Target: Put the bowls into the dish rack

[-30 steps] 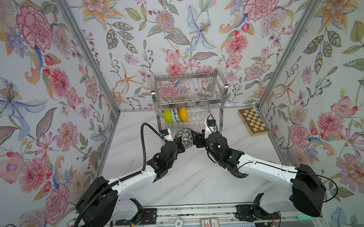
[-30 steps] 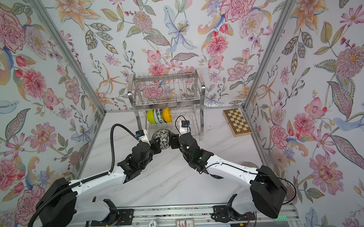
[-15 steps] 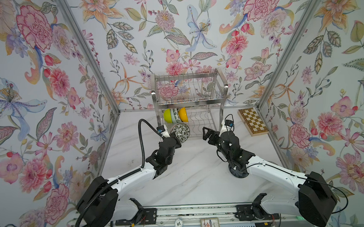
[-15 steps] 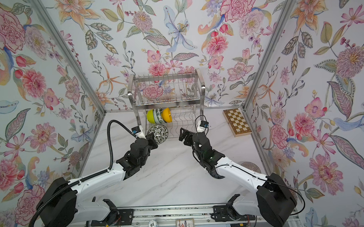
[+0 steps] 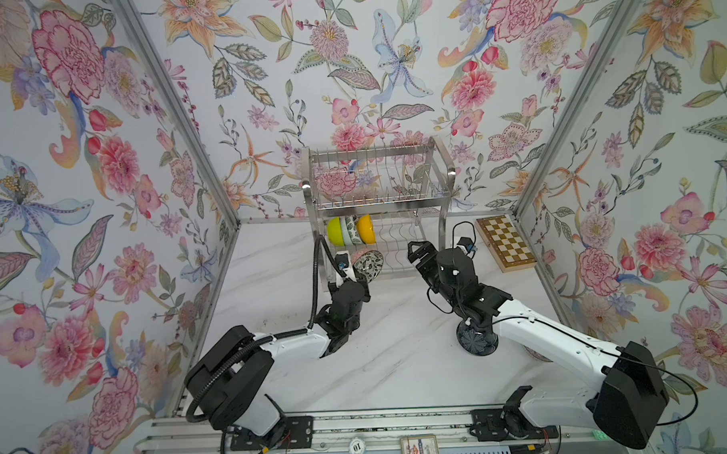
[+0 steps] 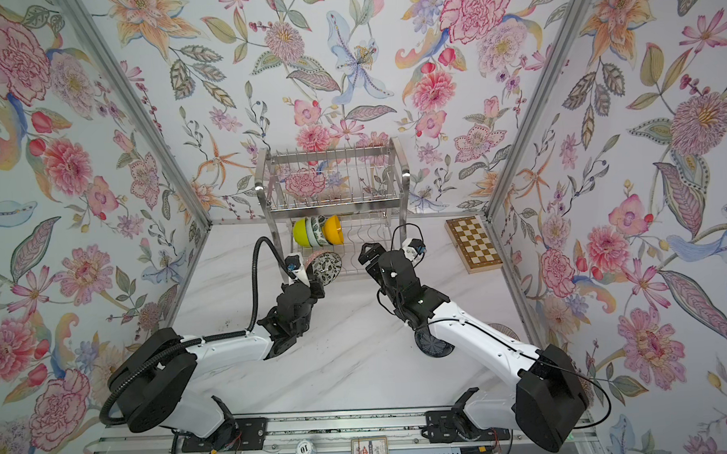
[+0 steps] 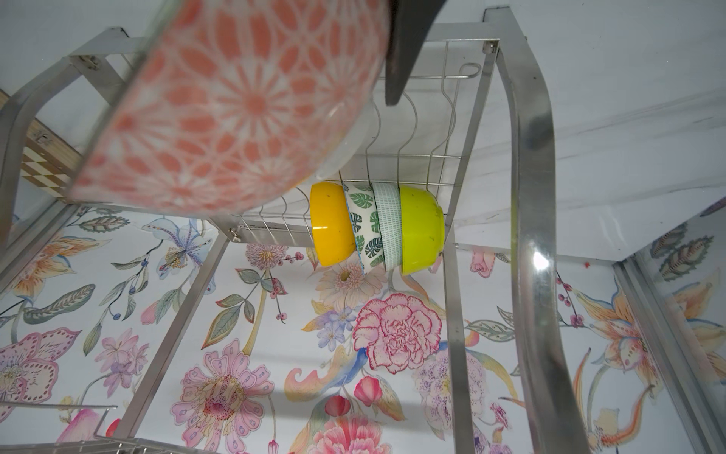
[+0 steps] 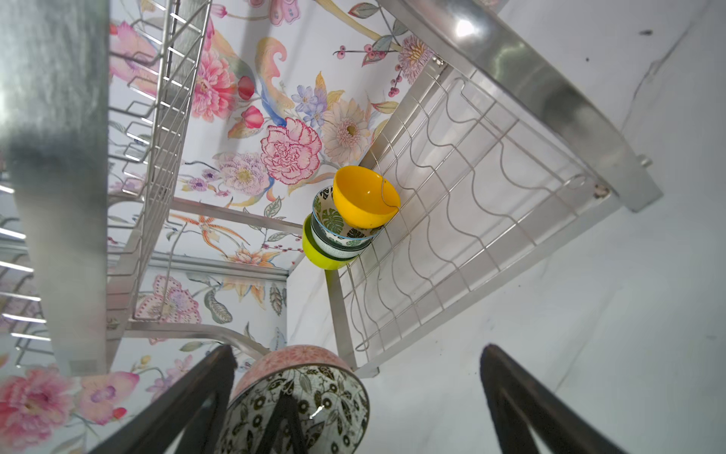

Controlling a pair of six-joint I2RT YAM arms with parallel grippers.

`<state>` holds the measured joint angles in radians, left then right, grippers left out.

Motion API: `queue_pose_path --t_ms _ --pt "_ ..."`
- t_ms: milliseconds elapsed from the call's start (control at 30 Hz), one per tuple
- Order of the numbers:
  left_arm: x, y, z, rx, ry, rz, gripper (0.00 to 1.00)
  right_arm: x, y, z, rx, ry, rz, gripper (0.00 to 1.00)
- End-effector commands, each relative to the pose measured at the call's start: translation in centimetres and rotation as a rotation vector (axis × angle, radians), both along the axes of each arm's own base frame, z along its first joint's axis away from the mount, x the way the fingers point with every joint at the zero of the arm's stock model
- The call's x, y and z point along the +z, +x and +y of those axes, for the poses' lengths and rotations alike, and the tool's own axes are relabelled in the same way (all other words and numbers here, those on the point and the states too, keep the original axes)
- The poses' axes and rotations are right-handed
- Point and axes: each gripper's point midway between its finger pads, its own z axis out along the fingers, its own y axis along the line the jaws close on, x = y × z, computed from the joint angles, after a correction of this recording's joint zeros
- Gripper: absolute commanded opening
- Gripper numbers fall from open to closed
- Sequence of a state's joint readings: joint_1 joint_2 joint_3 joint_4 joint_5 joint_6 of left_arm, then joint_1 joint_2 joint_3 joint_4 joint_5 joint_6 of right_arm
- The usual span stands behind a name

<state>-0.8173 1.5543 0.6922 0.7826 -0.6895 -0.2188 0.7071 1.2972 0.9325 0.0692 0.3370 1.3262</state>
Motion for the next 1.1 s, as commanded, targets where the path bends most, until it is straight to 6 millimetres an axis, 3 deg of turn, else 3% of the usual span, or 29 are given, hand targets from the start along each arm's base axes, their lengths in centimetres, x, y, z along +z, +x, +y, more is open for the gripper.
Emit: queue_pose_path --t_ms 0,233,867,1000,1067 --pt "2.2 -0.4 -0.5 0.050 -0.002 -0.119 0.00 -0.1 -0.5 -0.4 -0.088 0.222 0.064 0.99" --pt "2.0 -0.7 -2.6 0.046 0.028 -0.161 0.00 0.2 0.0 0.6 -0.112 0.372 0.096 0.99" --pt "0.7 0.1 -4.2 0.020 0.025 -0.153 0.00 0.6 1.4 5.4 -0.025 0.654 0.128 0.99" --pt "0.6 0.1 -4.5 0.009 0.032 -0.156 0.00 1.1 1.8 6.3 -0.008 0.672 0.119 0.92" --pt "0.3 0.1 -4.6 0.003 0.036 -0.152 0.00 1.2 2.1 6.6 -0.004 0.681 0.112 0.83"
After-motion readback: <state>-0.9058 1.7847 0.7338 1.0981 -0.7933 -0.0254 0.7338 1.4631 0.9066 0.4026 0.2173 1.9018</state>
